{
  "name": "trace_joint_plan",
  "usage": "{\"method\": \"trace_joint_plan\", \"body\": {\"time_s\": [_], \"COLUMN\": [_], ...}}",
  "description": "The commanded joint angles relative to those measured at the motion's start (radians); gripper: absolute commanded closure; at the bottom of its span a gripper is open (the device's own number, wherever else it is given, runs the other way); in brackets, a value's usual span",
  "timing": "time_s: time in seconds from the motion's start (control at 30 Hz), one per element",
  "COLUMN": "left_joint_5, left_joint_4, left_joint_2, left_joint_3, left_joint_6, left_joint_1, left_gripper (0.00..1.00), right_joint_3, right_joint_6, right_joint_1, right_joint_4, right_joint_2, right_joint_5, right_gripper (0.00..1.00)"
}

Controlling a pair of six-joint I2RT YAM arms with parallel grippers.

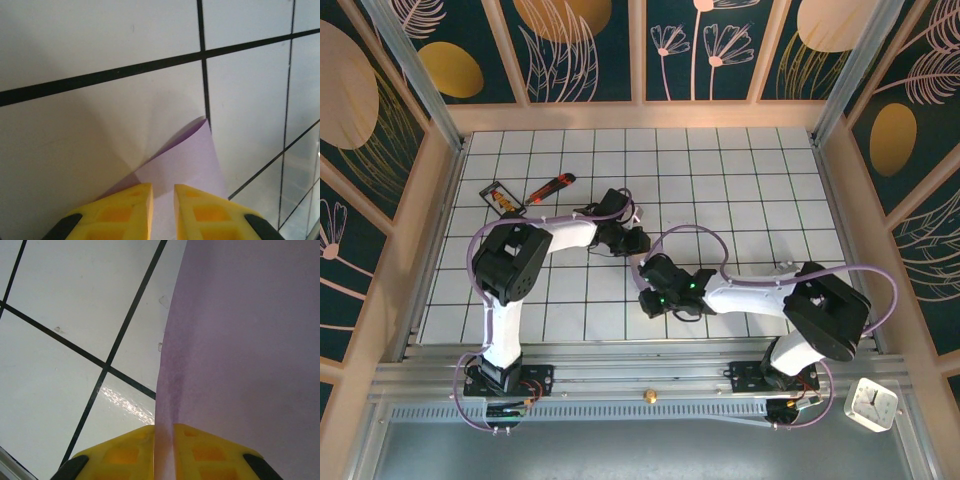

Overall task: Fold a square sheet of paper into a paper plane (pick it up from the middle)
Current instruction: Third fold the triangle at the center of the table.

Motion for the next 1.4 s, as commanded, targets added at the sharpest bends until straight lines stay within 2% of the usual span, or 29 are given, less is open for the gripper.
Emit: {"method": "trace_joint_plan", "body": {"time_s": [0.0, 0.43, 0.63, 0.77, 1.37], "left_joint_5": [-0.004, -0.007, -0.006, -0.001, -0.007], "left_joint_4": [-0.079, -0.099, -0.127, -0.142, -0.188], "left_joint_2": [0.044, 0.078, 0.101, 0.125, 0.180], "left_joint_3": [0.025, 0.039, 0.068, 0.092, 0.162], "left_joint_6": [0.059, 0.097, 0.145, 0.179, 0.221], "left_joint_1": [-0.001, -0.001, -0.002, -0.002, -0.005], "left_gripper": [0.81, 0.83, 0.85, 0.85, 0.86], "right_joint_3": [-0.019, -0.026, -0.015, -0.010, 0.020], "right_joint_6": [-0.031, -0.074, -0.089, -0.105, -0.200], "right_joint_1": [-0.016, -0.045, -0.072, -0.102, -0.240], "right_joint_4": [0.035, 0.043, 0.056, 0.076, 0.103], "right_joint_2": [-0.042, -0.045, -0.030, -0.022, 0.007], "right_joint_5": [-0.027, -0.062, -0.073, -0.090, -0.159], "right_gripper": [0.81, 0.79, 0.91, 0.93, 0.89]}}
